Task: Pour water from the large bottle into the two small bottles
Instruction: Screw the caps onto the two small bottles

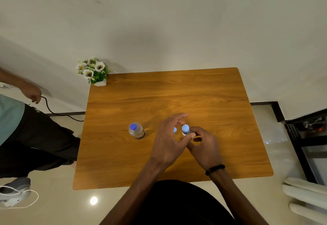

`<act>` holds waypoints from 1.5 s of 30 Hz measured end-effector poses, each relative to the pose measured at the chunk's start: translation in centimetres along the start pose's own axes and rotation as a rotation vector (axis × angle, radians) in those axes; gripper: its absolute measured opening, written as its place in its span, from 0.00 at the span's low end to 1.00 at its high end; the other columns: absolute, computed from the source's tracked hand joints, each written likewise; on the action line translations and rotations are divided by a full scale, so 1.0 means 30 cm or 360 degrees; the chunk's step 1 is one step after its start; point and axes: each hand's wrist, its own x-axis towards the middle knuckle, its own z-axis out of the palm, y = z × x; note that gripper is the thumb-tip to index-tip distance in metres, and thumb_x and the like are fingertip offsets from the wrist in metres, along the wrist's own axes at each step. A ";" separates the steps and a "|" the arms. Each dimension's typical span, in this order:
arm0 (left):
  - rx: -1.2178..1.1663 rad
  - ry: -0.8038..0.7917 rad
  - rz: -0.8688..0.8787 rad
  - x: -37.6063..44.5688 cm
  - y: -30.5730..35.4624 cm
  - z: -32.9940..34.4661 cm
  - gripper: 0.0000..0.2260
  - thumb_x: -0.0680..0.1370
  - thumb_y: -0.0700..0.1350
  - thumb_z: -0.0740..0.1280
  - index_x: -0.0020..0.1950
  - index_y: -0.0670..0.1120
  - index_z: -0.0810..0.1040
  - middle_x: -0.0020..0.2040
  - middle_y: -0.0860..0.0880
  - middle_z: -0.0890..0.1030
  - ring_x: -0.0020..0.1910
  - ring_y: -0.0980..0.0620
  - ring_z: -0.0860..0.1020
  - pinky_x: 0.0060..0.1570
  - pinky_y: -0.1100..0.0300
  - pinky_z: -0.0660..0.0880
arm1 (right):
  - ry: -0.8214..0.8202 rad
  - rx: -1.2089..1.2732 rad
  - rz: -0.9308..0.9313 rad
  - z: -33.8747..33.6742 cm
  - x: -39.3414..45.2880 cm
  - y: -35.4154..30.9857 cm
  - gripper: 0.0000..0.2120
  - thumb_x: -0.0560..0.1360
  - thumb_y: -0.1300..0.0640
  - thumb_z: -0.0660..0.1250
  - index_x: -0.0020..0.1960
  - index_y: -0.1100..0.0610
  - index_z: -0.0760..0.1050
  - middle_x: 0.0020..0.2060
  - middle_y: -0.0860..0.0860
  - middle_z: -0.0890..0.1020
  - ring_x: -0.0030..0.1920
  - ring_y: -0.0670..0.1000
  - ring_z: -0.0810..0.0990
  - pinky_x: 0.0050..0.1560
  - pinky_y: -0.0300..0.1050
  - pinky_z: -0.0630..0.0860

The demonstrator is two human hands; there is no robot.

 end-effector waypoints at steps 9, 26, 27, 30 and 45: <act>0.0002 -0.0024 0.0035 -0.013 -0.019 -0.012 0.24 0.77 0.49 0.75 0.71 0.60 0.73 0.60 0.63 0.79 0.65 0.58 0.75 0.64 0.57 0.74 | -0.0002 -0.0033 0.0003 0.027 -0.007 0.000 0.13 0.72 0.58 0.78 0.55 0.52 0.83 0.47 0.41 0.85 0.48 0.43 0.82 0.48 0.39 0.80; -0.0054 0.0003 0.0006 -0.017 -0.165 -0.042 0.16 0.72 0.50 0.79 0.59 0.54 0.82 0.45 0.58 0.84 0.49 0.57 0.82 0.53 0.56 0.79 | -0.0455 0.0022 0.0045 0.071 -0.004 0.063 0.16 0.74 0.54 0.77 0.61 0.46 0.82 0.46 0.34 0.85 0.51 0.38 0.84 0.51 0.30 0.78; -0.0062 -0.0022 0.0012 -0.011 -0.183 -0.041 0.17 0.72 0.49 0.80 0.59 0.54 0.82 0.44 0.57 0.84 0.49 0.56 0.83 0.52 0.56 0.80 | -0.0483 0.0033 0.0068 0.076 0.000 0.076 0.16 0.74 0.53 0.77 0.61 0.45 0.82 0.47 0.35 0.86 0.51 0.39 0.84 0.51 0.30 0.78; -0.0102 -0.0025 -0.0018 0.014 -0.235 -0.018 0.18 0.72 0.49 0.80 0.60 0.52 0.82 0.45 0.56 0.85 0.48 0.57 0.84 0.51 0.60 0.80 | -0.0498 0.0031 0.0138 0.098 0.021 0.123 0.14 0.74 0.51 0.78 0.57 0.41 0.82 0.45 0.33 0.85 0.50 0.37 0.84 0.49 0.28 0.77; -0.0019 0.0054 -0.0684 -0.073 -0.369 0.242 0.14 0.78 0.47 0.74 0.64 0.53 0.78 0.46 0.55 0.83 0.42 0.57 0.80 0.42 0.62 0.80 | -0.0443 -0.0459 0.0324 0.222 0.229 0.358 0.09 0.74 0.63 0.69 0.41 0.52 0.73 0.42 0.54 0.77 0.42 0.52 0.73 0.42 0.44 0.69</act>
